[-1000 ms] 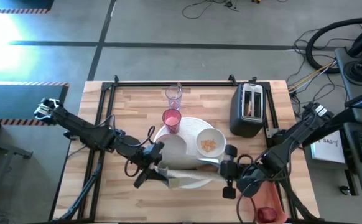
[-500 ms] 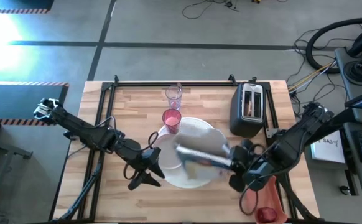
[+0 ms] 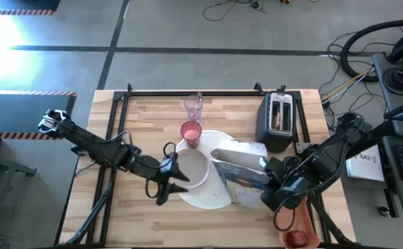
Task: Arrange a breakfast setting
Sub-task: Pour the cereal from the cereal box into the white bowl
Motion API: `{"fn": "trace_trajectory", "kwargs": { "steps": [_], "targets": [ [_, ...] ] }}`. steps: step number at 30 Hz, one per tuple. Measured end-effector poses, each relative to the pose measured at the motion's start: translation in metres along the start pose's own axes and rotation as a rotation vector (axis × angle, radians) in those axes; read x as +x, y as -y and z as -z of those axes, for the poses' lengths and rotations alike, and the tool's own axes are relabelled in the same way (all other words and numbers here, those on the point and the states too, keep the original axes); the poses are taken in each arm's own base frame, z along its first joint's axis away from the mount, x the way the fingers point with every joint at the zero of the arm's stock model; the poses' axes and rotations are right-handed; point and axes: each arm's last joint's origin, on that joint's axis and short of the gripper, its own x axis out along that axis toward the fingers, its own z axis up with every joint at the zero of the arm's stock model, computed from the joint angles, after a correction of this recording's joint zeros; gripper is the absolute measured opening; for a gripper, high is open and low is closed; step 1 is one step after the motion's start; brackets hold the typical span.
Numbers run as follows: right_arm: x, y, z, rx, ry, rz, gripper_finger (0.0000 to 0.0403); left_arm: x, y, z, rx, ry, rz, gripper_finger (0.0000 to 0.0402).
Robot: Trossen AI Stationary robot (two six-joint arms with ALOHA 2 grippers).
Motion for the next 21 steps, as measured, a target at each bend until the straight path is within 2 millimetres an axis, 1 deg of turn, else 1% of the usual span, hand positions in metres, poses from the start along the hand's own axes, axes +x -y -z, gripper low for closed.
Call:
{"fn": "trace_trajectory", "kwargs": {
  "steps": [4, 8, 14, 17, 21],
  "targets": [
    [-0.01, 0.0, -0.003, 0.008, 0.002, -0.018, 0.0019, 0.01, -0.01, 0.005, -0.005, -0.013, -0.145, 0.0164],
    [-0.026, 0.002, -0.005, 0.03, -0.034, -0.029, 0.0019, 0.024, -0.015, 0.01, -0.023, -0.03, -0.178, 0.0164],
    [-0.048, 0.007, -0.007, 0.108, -0.093, -0.037, 0.0018, 0.053, -0.026, 0.018, -0.03, -0.027, -0.247, 0.0164],
    [-0.052, 0.007, -0.01, 0.128, -0.134, -0.051, 0.0018, 0.066, -0.031, 0.018, -0.037, 0.007, -0.255, 0.0164],
    [-0.049, 0.004, -0.015, 0.196, -0.204, -0.059, 0.0018, 0.078, -0.036, 0.018, -0.016, 0.045, -0.254, 0.0164]
  ]
}}
